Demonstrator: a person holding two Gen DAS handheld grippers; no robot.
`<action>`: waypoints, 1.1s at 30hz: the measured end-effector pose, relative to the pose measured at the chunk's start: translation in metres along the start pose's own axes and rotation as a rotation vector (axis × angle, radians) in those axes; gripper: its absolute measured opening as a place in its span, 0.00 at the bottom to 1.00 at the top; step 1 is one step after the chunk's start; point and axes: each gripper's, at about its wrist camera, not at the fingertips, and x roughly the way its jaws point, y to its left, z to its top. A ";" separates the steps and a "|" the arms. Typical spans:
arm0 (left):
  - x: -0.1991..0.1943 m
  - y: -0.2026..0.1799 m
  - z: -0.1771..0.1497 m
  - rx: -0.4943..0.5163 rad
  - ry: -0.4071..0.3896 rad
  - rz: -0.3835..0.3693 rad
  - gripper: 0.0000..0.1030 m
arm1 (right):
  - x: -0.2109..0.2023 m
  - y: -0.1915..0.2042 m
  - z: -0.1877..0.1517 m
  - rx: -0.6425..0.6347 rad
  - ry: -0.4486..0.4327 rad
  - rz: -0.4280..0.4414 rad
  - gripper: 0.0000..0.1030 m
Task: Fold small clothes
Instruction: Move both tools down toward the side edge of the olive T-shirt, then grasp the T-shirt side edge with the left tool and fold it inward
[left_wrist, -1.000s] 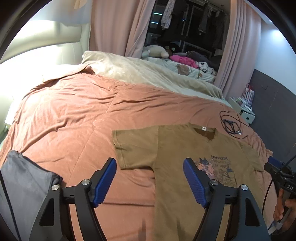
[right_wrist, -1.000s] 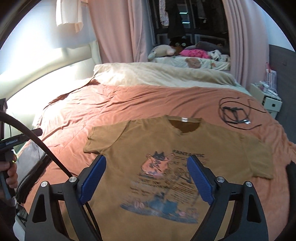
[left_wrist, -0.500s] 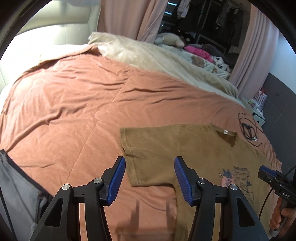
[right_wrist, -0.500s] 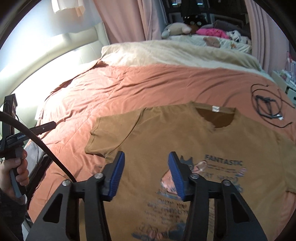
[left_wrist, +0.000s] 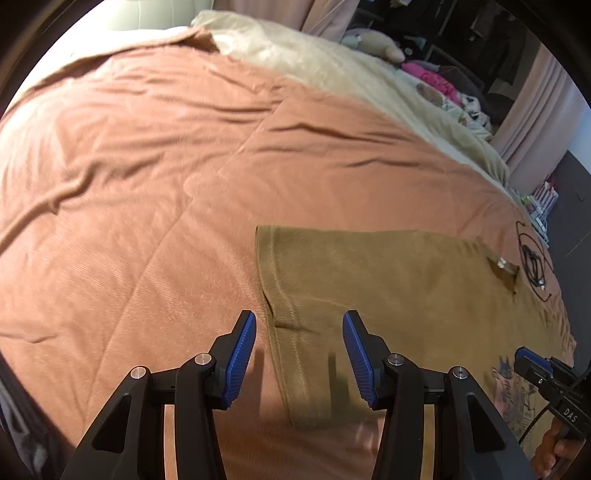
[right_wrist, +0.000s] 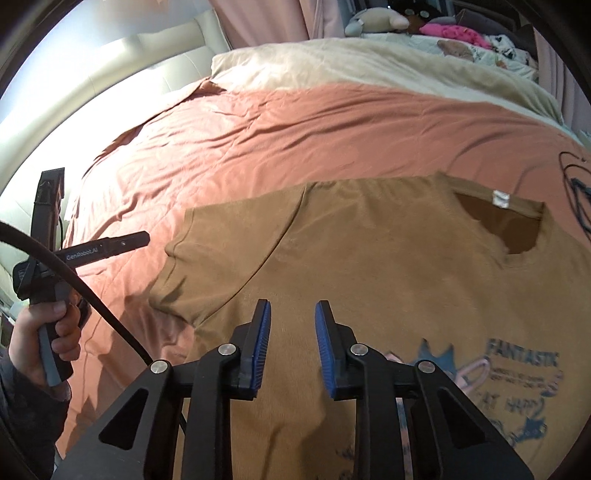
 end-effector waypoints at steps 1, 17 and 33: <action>0.005 0.002 0.000 -0.006 0.006 -0.003 0.48 | 0.010 -0.001 0.004 0.005 0.007 0.006 0.21; 0.035 0.002 0.003 -0.036 0.060 0.017 0.06 | 0.066 -0.005 0.005 0.107 0.059 0.079 0.08; -0.008 -0.057 0.023 0.110 0.014 -0.040 0.05 | 0.125 0.004 0.006 0.210 0.145 0.286 0.02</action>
